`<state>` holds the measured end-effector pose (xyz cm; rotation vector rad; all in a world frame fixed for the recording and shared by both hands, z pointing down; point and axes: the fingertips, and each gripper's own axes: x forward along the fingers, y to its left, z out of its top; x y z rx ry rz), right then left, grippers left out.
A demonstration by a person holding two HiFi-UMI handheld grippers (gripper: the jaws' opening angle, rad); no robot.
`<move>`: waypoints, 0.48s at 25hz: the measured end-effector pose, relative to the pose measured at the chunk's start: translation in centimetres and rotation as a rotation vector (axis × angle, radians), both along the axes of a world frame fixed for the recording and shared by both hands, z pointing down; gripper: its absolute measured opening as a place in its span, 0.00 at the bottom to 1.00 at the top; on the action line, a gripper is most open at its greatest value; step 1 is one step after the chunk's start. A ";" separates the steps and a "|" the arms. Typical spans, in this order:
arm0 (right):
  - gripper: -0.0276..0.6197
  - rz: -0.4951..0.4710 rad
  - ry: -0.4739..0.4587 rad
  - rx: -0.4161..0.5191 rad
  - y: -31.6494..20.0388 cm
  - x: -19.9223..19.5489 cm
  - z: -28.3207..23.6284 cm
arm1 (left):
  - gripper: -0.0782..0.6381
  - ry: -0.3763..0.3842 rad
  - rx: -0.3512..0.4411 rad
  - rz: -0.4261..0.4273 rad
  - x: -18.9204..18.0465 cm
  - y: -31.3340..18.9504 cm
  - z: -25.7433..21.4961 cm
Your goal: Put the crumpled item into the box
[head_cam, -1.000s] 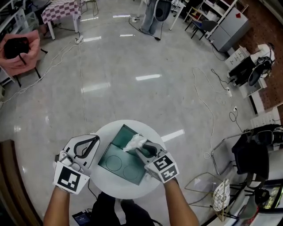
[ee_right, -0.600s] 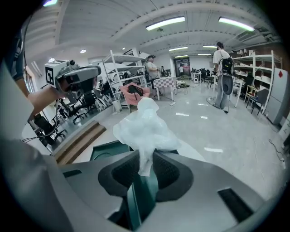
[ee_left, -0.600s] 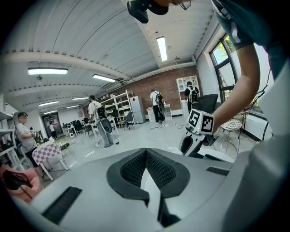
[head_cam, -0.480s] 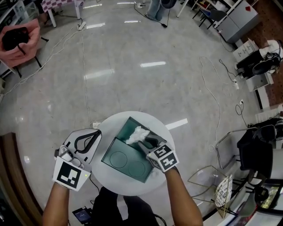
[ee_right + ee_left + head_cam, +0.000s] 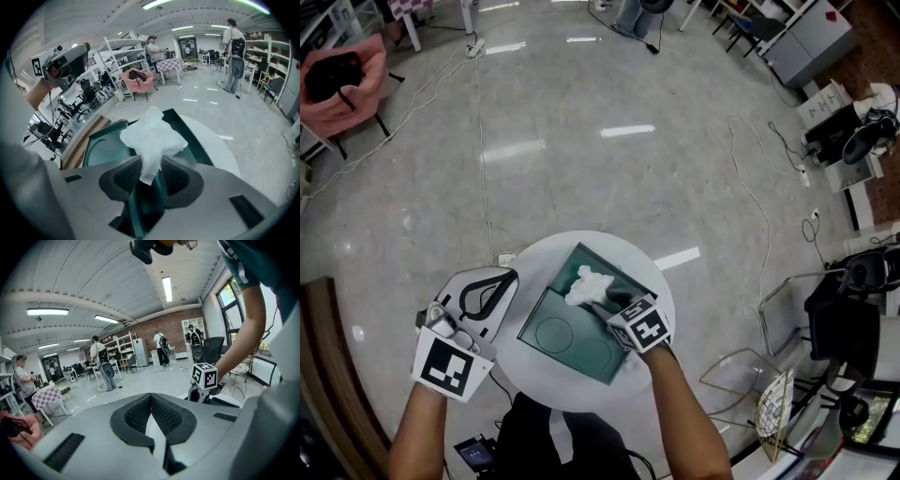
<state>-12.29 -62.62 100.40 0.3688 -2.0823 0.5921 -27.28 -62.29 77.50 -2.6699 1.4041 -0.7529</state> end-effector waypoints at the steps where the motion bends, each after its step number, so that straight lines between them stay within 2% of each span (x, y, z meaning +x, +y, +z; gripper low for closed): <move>1: 0.28 0.003 0.007 -0.003 0.1 0.1 0.0 | 0.13 -0.001 0.002 -0.001 -0.1 0.0 -0.2; 5: 0.35 0.010 0.035 -0.007 0.6 0.6 -0.3 | 0.13 -0.003 0.020 -0.001 0.0 0.5 -1.6; 9: 0.36 0.028 0.054 0.004 1.9 1.3 -2.0 | 0.13 -0.013 0.037 -0.004 0.3 2.2 -3.8; 12: 0.36 0.041 0.046 0.033 3.2 0.9 -5.1 | 0.13 -0.016 0.061 -0.002 -0.1 4.1 -6.8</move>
